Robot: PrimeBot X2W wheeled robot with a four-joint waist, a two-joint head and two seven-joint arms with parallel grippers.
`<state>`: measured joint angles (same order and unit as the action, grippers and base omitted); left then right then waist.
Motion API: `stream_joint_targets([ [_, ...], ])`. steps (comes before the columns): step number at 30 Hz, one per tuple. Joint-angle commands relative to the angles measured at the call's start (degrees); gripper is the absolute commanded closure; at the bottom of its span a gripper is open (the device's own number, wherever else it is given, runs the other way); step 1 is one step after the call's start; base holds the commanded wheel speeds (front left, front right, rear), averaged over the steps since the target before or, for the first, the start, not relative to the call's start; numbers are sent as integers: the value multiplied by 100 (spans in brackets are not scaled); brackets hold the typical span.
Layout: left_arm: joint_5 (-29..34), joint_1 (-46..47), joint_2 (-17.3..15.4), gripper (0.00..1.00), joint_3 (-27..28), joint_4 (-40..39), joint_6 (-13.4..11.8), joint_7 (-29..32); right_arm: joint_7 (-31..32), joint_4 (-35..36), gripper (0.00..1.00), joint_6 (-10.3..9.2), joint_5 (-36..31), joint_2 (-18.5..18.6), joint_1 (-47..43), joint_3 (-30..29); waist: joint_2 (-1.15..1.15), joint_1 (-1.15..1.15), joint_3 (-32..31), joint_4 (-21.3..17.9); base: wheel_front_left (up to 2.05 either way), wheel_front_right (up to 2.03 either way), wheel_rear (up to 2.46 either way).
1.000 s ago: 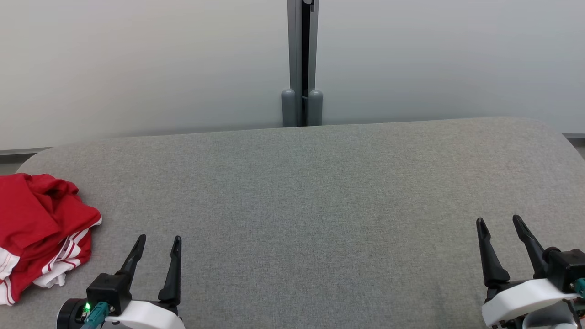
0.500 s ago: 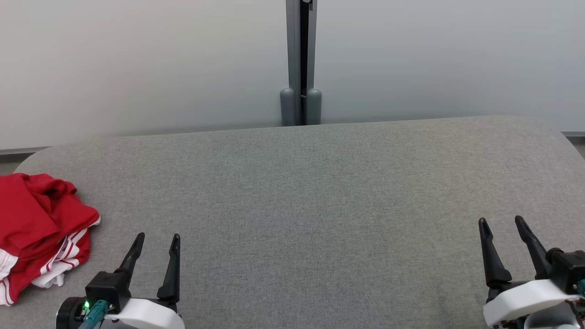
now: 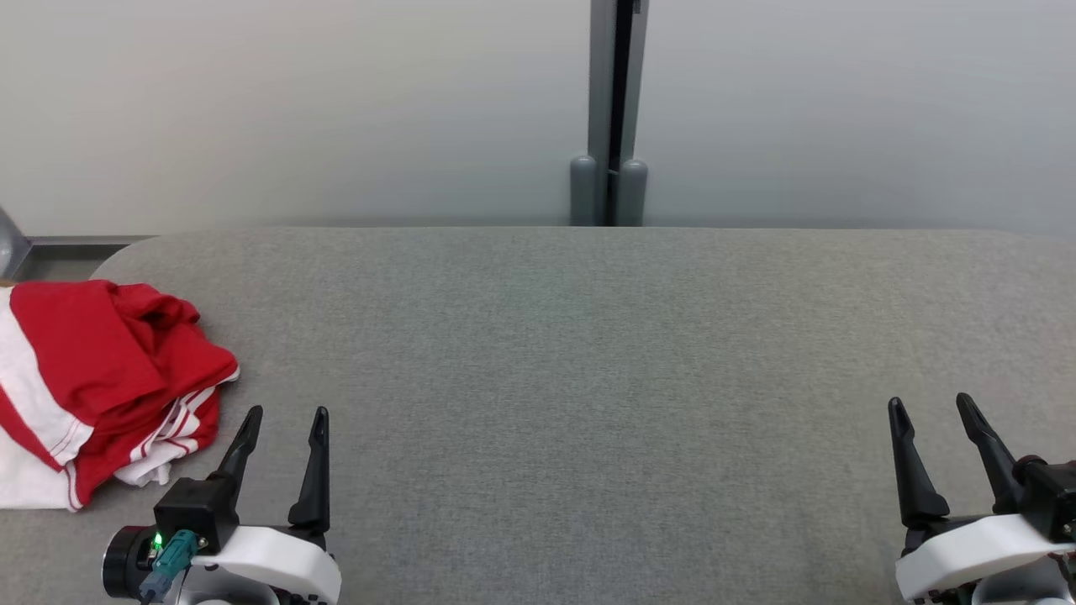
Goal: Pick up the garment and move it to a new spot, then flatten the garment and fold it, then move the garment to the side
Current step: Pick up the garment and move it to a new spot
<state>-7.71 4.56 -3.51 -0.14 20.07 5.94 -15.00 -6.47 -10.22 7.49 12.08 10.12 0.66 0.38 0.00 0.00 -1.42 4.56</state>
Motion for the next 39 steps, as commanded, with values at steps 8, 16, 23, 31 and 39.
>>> stream_joint_targets([
  [8,-87,169,-36,0,104,38,-18,-20,160,293,0,0,-27,-26,-31,225,0,0,27,1222,0,0,0],
  [16,-148,171,-29,0,148,44,-9,-20,242,455,0,0,-64,-34,-17,345,0,0,6,1904,0,0,0],
  [23,-184,133,-17,0,197,19,7,-19,275,505,0,-1,-82,-65,6,381,0,0,5,2176,0,0,0],
  [31,-200,134,-6,0,223,-9,23,-19,306,545,0,-1,-61,-50,-24,377,0,0,24,2242,0,0,0],
  [39,-250,456,19,0,186,-37,9,-20,411,719,0,-1,-19,67,167,327,0,0,370,2195,0,0,0],
])
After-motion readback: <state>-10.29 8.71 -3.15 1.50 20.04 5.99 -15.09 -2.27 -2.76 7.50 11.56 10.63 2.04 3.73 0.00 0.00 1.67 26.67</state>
